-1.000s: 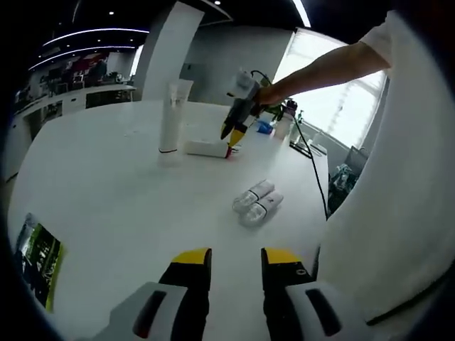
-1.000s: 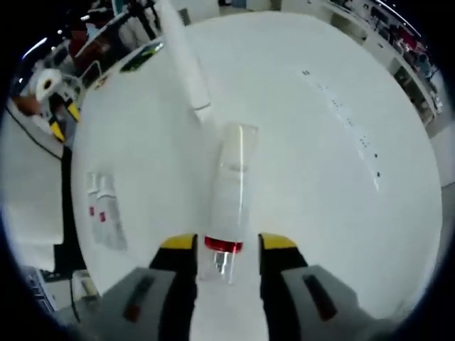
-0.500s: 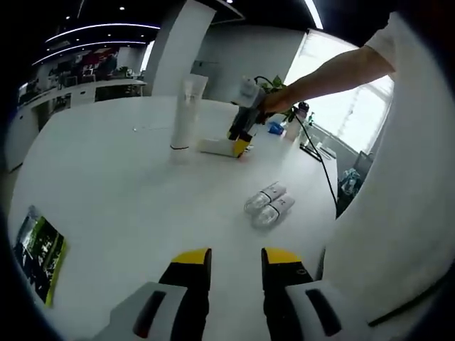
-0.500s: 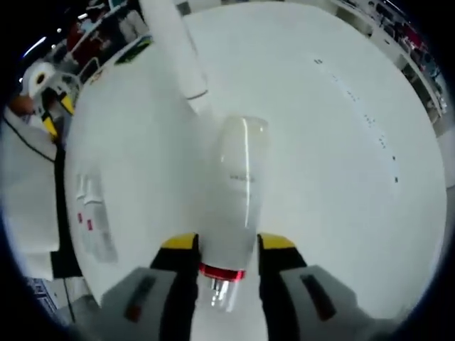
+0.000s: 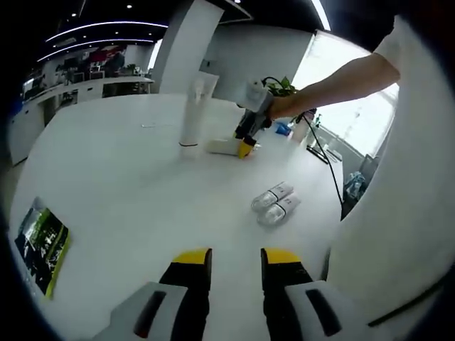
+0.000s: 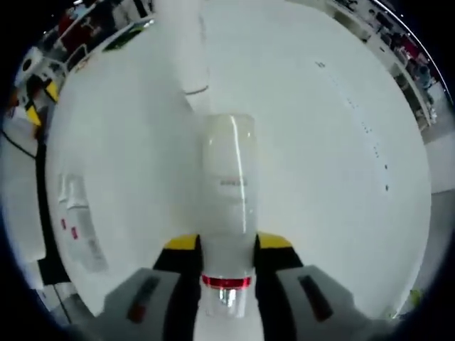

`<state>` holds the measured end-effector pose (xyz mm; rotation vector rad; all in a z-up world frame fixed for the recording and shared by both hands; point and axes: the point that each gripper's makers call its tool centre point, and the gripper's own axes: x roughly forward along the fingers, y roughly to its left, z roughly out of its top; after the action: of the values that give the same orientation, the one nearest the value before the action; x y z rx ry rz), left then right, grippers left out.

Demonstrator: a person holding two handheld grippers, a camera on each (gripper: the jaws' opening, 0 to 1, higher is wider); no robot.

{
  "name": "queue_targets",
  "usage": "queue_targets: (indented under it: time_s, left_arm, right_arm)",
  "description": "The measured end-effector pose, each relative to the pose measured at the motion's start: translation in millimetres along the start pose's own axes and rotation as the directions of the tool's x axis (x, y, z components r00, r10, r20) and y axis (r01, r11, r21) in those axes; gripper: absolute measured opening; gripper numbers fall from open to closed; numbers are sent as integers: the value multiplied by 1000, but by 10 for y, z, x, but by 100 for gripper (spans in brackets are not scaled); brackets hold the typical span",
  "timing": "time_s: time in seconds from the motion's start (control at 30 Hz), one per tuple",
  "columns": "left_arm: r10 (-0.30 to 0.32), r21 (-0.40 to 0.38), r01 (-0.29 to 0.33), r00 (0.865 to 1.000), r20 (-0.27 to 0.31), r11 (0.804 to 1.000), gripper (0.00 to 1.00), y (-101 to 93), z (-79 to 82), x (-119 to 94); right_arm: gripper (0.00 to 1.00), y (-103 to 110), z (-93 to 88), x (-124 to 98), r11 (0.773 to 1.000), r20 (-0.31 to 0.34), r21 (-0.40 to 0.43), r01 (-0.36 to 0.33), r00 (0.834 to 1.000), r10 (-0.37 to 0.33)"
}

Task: Arrange the skincare products in the storage area until every visible bottle or jar stands upright without overlapping.

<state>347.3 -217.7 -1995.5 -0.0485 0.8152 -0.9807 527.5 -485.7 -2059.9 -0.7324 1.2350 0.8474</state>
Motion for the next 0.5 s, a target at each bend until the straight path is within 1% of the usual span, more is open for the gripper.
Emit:
queue_targets:
  time_s: [0.27, 0.3, 0.4, 0.47, 0.5]
  left_arm:
    - [13, -16, -13, 1000, 4, 1000, 27, -13, -57, -46]
    - [15, -19, -15, 1000, 5, 1000, 27, -11, -67, -51]
    - [18, -20, -18, 1000, 8, 1000, 27, -14, -80, -61]
    - [20, -22, -19, 1000, 12, 1000, 26, -16, -78, -66]
    - [19, -25, -18, 1000, 19, 1000, 26, -22, -73, -66]
  right_arm:
    - [24, -4, 16, -43, 1000, 18, 9, 5, 1000, -5]
    - [24, 27, 25, -53, 1000, 23, 17, -11, 1000, 10]
    - [24, 89, 31, -114, 1000, 20, -14, -12, 1000, 12]
    - [24, 106, 34, -139, 1000, 23, -16, -19, 1000, 19]
    - [24, 146, 34, -170, 999, 21, -17, -31, 999, 32]
